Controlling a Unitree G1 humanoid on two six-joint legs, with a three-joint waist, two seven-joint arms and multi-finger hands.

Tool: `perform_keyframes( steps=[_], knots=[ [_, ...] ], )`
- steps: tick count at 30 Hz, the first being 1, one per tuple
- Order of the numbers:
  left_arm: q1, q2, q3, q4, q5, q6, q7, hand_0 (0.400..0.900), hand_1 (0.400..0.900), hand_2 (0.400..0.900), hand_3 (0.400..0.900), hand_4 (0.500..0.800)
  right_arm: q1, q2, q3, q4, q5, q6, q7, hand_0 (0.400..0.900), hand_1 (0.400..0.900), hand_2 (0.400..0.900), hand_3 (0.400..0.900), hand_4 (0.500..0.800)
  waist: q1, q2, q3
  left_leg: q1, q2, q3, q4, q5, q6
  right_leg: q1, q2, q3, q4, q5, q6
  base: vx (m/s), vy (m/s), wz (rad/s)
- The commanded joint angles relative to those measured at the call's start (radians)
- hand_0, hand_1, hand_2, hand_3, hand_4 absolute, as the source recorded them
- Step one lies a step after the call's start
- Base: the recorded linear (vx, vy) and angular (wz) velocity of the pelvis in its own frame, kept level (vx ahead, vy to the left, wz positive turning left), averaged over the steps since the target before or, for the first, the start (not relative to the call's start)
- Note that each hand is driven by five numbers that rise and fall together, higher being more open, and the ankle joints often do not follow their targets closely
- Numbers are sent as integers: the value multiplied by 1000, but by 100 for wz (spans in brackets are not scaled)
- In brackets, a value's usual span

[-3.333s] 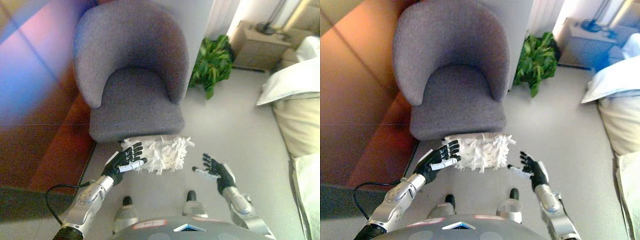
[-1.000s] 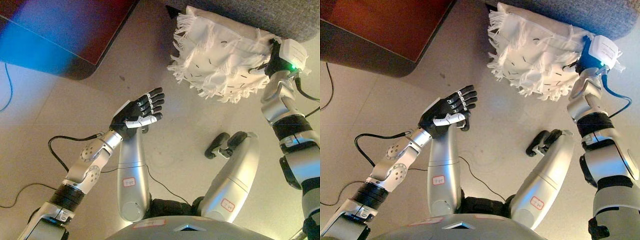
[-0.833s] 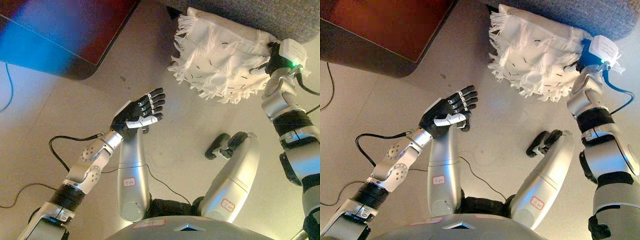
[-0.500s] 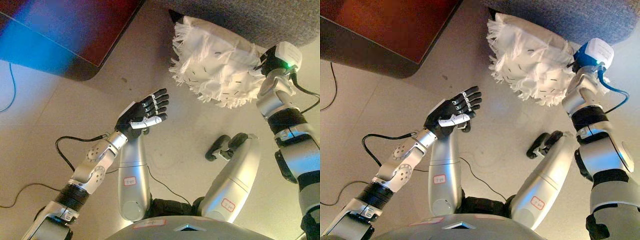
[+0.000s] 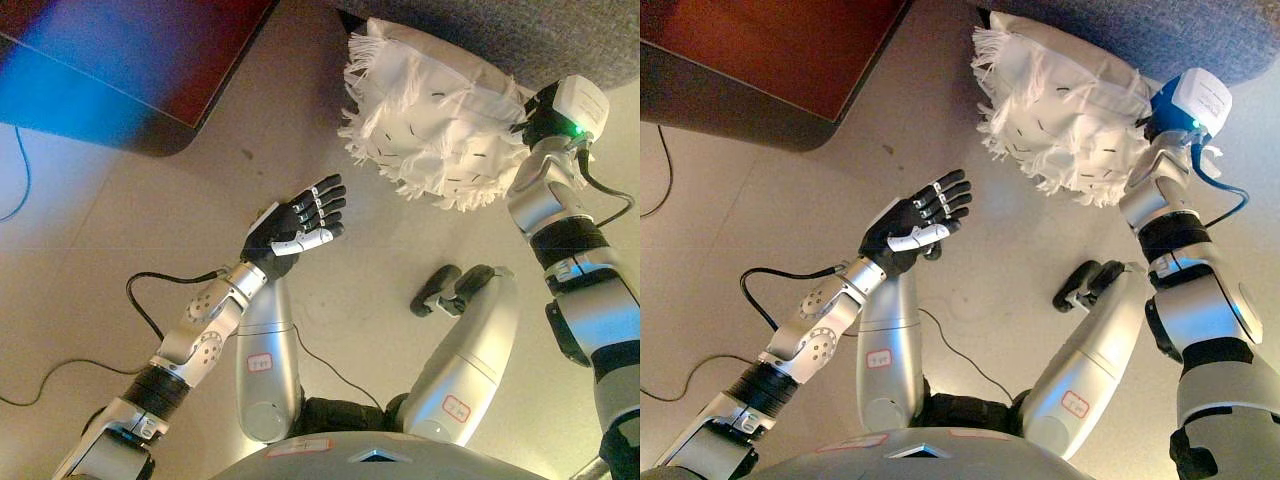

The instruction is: Pick up the pillow and put it on the sofa.

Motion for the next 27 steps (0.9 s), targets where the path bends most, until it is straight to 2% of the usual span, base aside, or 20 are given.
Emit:
perform_keyframes(
  steps=[1,5,8,10,16,19,22,27],
  knots=[
    [24,-27,6,-60,-18,-104,38,900,900,900,900,800,-52,-41,-87,-113,-23,-106,-114,400,400,400,400,500,30,18,-1,195,89,-29,-106,-54,-18,47,32,12,-201,212,-32,-8,-66,-8],
    [32,-37,68,-51,11,-108,104,900,900,900,900,800,48,-38,-149,-280,-45,-126,-130,400,400,400,400,500,16,-5,-1,337,102,0,-285,4,-24,184,53,-36,-353,269,-26,18,-100,-4],
    [27,-48,101,-43,46,-112,144,900,900,900,900,800,126,-30,-178,-387,-67,-130,-138,400,400,400,400,500,10,-25,-1,438,96,12,-410,51,-27,286,57,-71,-467,312,-21,36,-100,0],
    [23,-58,122,-40,61,-104,172,900,900,900,900,800,190,-21,-198,-463,-83,-127,-139,400,400,400,400,500,5,-44,-13,508,88,26,-518,114,-18,357,60,-103,-571,367,-30,5,-61,-1],
    [11,-98,160,-28,109,-78,298,900,900,900,900,800,352,23,-231,-615,-182,-201,-157,400,400,400,400,500,-19,-101,-85,743,84,105,-768,196,-24,582,91,-195,-829,444,-11,56,-26,-10],
    [9,-128,174,-10,128,-59,360,900,900,900,900,800,441,20,-257,-717,-218,-257,-172,400,400,400,400,500,-38,-129,-143,876,82,156,-911,236,-28,717,128,-239,-990,497,1,44,-3,-16],
    [36,-151,198,-14,159,-36,377,900,900,900,900,800,555,8,-302,-819,-231,-322,-189,400,400,400,400,500,-56,-143,-201,1004,70,207,-1041,269,-26,848,168,-270,-1125,543,15,60,37,-18],
    [89,-177,225,-4,180,-16,358,900,900,900,900,800,719,-14,-388,-962,-246,-421,-198,400,400,400,400,500,-87,-145,-307,1184,24,284,-1236,316,-17,997,214,-283,-1284,629,54,85,121,-18]
  ],
)
